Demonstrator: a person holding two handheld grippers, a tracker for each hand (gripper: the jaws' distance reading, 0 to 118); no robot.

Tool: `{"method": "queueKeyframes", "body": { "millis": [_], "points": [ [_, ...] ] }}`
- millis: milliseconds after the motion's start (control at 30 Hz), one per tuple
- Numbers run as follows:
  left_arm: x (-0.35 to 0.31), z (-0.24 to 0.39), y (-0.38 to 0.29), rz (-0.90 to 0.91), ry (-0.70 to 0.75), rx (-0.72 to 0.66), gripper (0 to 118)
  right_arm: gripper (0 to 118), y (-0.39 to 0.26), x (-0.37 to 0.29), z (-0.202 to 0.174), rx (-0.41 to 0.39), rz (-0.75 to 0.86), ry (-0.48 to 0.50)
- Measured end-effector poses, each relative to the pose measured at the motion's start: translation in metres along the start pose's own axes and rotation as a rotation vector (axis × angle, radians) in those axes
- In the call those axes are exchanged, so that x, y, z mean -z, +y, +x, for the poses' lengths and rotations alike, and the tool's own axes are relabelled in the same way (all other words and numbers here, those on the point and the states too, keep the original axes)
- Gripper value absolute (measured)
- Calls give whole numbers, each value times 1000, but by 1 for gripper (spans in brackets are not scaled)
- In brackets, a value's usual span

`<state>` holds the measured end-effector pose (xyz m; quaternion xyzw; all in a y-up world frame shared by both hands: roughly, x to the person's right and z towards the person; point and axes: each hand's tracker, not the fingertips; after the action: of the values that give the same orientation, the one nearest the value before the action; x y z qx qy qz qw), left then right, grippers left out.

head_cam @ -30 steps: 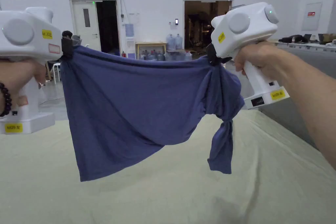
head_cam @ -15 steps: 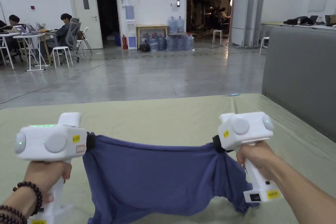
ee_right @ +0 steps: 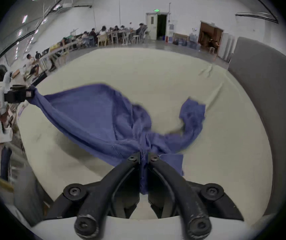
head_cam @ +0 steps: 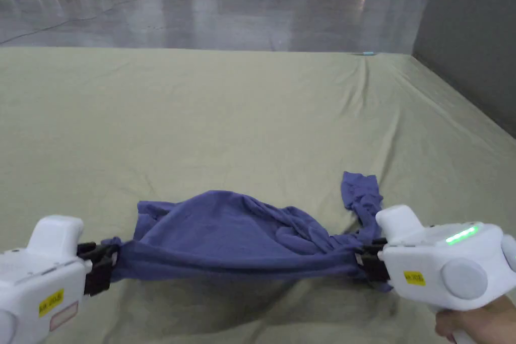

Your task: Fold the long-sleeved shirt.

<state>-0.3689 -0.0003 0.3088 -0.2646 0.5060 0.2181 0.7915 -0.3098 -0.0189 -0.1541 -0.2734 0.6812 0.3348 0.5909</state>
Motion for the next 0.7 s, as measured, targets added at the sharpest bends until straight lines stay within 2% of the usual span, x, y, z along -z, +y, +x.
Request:
{"method": "queueKeyframes", "body": {
  "millis": [67, 200, 267, 300, 333, 367, 400, 433, 467, 533, 567, 600, 633, 667, 700],
  "points": [
    [-4, 3, -39, -69, 14, 11, 0, 2, -33, 5, -10, -5, -61, 6],
    [7, -5, -72, -136, 6, -24, 0, 2, -58, 25, -18, 6, -103, 10],
    [9, -7, -76, -132, -1, -36, 0, 6, -55, 29, -19, -57, -113, -3],
    [7, -8, -75, -115, 4, -47, 0, 22, -54, 27, -18, -47, -109, 5],
    [4, -10, -71, -97, 2, -60, 6, 45, -47, 18, -17, -31, -96, 23],
    [-2, -12, -67, -77, -8, -74, 28, 71, -45, 7, -16, 16, -66, 27],
    [-5, -13, -65, -70, -7, -74, 81, 91, -44, -5, -15, 52, -35, 9],
    [-12, -14, -61, -67, -11, -71, 108, 91, -44, -23, -12, 82, 10, 17],
    [-20, -14, -57, -59, -20, -64, 116, 91, -45, -44, -6, 113, 52, 30],
    [-37, -10, -53, -10, -44, -41, 116, 85, -51, -73, -1, 191, 71, 24],
    [-43, -10, -51, 3, -34, -41, 116, 69, -55, -85, 1, 231, 59, 24],
    [-47, -11, -50, 9, -32, -43, 111, 21, -62, -95, 3, 258, 60, 23],
    [-50, -12, -50, 7, -26, -48, 94, 0, -68, -101, 4, 276, 69, 15],
    [-53, -14, -50, 11, -20, -53, 51, 0, -75, -103, 4, 290, 66, -5],
    [-53, -16, -51, 24, -17, -55, 0, 0, -80, -105, 4, 298, 66, -41]
  ]
}}
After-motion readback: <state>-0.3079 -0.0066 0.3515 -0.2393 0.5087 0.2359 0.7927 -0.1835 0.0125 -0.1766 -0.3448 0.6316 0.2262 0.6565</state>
